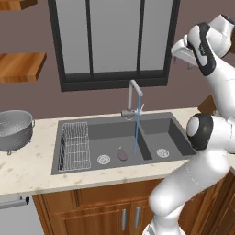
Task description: Turn on the sink faucet. Then move the eggplant from the counter to the sink. Turn off the sink. Move the vegetable from the sink to the pot next to the stove. Finally move the pot to the front left burner.
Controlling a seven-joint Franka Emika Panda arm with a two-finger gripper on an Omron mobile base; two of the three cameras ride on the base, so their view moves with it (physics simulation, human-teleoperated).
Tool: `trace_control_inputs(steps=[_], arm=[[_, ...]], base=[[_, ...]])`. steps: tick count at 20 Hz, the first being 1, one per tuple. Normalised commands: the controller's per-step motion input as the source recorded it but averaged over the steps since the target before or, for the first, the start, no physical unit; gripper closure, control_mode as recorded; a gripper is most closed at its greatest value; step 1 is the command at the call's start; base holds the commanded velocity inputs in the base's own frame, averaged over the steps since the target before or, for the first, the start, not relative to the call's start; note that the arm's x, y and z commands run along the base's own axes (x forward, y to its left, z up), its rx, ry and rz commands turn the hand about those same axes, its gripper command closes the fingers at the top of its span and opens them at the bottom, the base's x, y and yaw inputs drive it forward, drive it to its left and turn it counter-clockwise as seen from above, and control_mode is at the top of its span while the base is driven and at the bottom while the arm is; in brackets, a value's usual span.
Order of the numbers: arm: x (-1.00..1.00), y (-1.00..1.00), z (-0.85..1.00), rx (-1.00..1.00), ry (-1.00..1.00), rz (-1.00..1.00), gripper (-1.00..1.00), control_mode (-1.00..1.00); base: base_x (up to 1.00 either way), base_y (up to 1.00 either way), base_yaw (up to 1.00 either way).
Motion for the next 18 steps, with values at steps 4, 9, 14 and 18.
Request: trace_control_inputs(steps=[4,9,14,18], arm=[[-0.05,-0.01,-0.07,0.01,0.0,-0.38,-1.0,-1.0],[-0.05,-0.01,-0.15,0.0,0.0,-0.5,-1.0,-1.0],[-0.03,0.03,-0.29,0.0,-0.05,-0.47,-1.0,-1.0],[-0.27,0.09,-0.86,0.0,-0.35,-0.25,-1.0,-1.0]], base=[[0.0,0.0,0.0],[0.0,0.0,0.0],[0.0,0.0,0.0],[0.0,0.0,0.0]])
